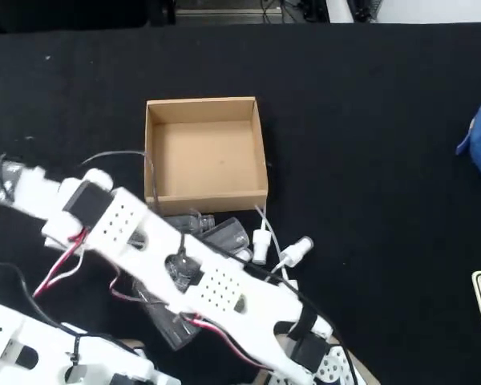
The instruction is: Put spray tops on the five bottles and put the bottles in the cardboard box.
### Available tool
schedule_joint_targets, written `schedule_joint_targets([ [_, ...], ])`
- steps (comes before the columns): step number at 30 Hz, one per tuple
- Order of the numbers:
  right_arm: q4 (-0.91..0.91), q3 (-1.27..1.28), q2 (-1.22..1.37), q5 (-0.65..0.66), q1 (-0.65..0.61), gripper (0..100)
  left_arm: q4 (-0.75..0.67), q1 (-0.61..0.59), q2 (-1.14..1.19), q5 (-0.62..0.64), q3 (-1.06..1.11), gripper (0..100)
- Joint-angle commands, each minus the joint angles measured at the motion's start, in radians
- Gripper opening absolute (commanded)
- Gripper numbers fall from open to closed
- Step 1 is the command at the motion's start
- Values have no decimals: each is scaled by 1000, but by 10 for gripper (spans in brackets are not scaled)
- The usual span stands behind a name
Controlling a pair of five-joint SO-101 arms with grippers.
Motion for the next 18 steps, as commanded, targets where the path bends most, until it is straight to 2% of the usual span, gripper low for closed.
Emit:
schedule_joint_targets([
  [1, 29, -74, -110, -64, 97, 9, -17, 90, -2, -2, -74, 29],
  [5, 32, -59, -191, -98, 141, 9, -17, 176, -2, -2, -79, 29],
  [11, 34, -47, -387, -127, 167, 10, 3, 211, -2, 34, -142, 29],
  [14, 34, 30, -527, -129, 183, 10, 97, 249, -2, 103, -231, 29],
  [18, 34, 225, -774, -129, 186, 10, 193, 398, -2, 132, -335, 29],
])
